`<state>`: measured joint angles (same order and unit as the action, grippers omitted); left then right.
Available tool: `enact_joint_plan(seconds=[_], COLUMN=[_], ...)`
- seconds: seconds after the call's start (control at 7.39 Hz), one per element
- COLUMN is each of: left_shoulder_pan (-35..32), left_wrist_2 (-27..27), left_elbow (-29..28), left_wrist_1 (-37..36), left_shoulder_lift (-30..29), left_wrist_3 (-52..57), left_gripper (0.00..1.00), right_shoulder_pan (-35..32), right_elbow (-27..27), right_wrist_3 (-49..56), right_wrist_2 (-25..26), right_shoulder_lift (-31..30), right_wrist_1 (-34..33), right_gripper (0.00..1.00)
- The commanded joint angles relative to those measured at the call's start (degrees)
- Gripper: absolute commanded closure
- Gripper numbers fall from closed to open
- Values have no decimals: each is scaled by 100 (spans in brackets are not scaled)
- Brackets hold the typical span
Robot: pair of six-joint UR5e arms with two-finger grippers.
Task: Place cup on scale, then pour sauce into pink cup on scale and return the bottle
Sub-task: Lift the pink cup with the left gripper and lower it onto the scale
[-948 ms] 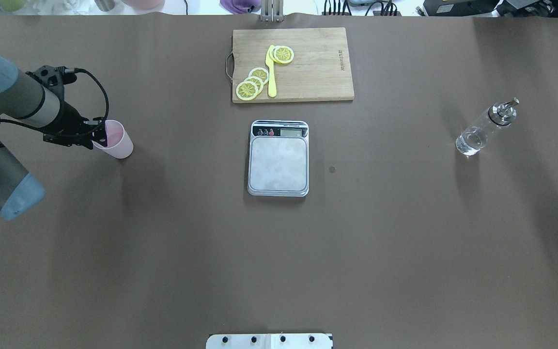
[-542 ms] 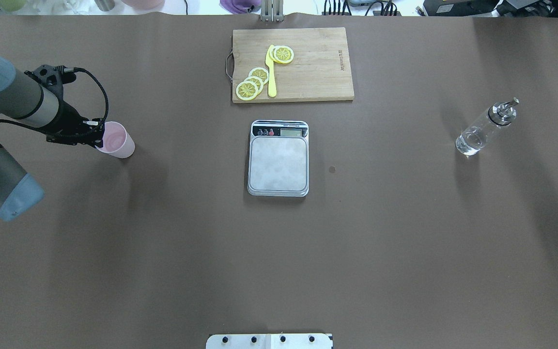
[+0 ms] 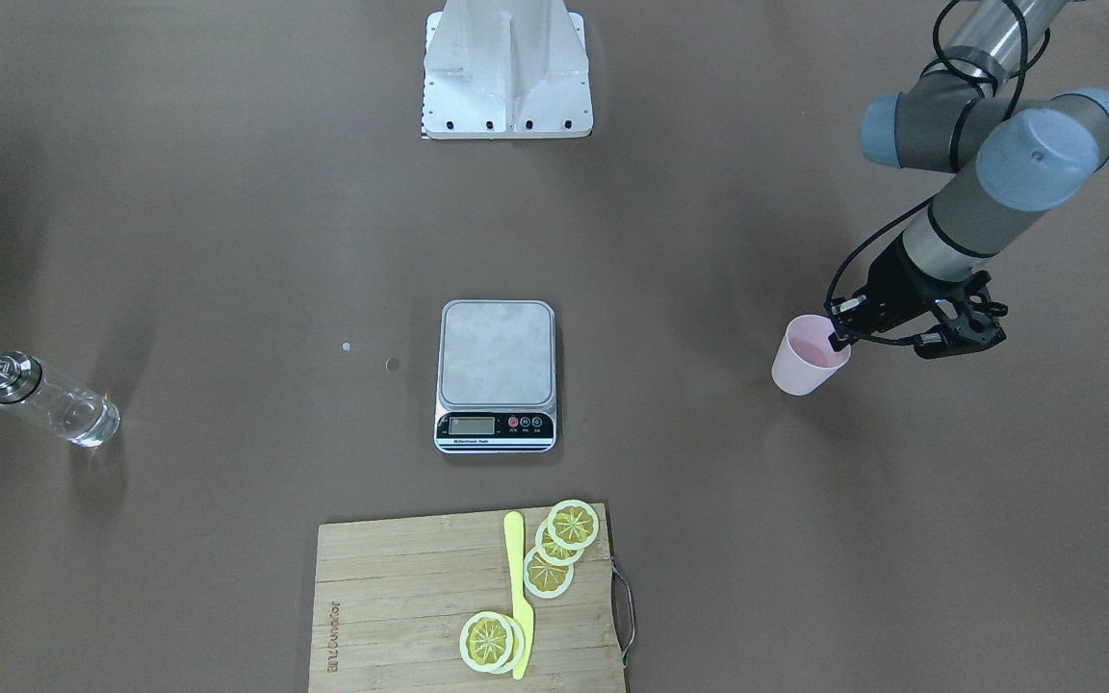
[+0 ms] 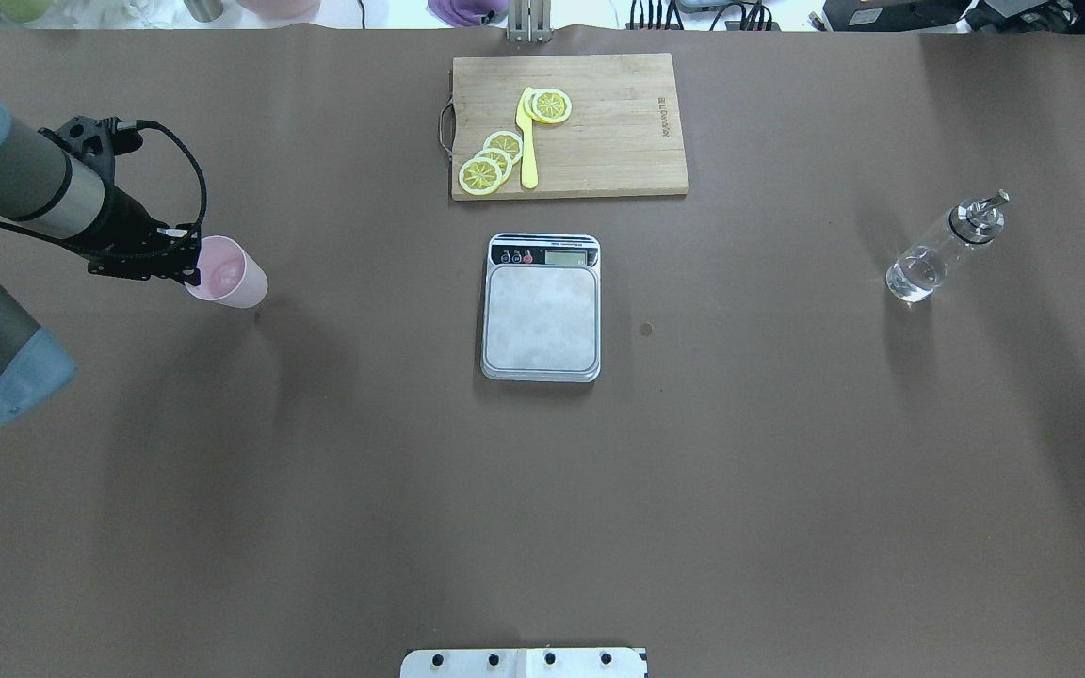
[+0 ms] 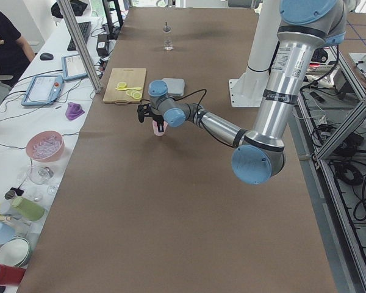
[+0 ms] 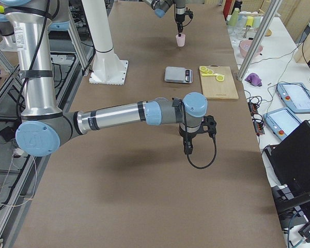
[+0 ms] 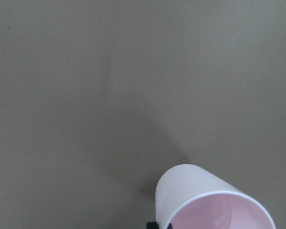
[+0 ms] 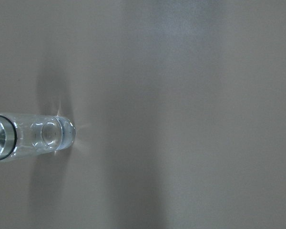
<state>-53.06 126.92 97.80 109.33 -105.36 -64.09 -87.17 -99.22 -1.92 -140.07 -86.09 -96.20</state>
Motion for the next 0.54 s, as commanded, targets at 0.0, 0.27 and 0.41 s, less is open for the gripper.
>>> enact_joint_plan(seconds=[0.0, 0.27, 0.41], left_shoulder_pan=[-125, -73, 67], left_wrist_2=[228, 176, 176], left_elbow=[449, 451, 459], left_wrist_1=[-1136, -2323, -2372], left_shoulder_lift=[-377, -1325, -1547], left_wrist_3=[-16, -582, -944], left_gripper=[100, 100, 100], right_shoulder_pan=[-2, -2, -2], right_elbow=[-10, -10, -62], right_wrist_3=[-1, 34, 34], right_wrist_2=[-3, -20, -12], right_shoulder_lift=[-4, -22, -57], right_wrist_1=[-13, 39, 49], right_gripper=[0, 0, 0])
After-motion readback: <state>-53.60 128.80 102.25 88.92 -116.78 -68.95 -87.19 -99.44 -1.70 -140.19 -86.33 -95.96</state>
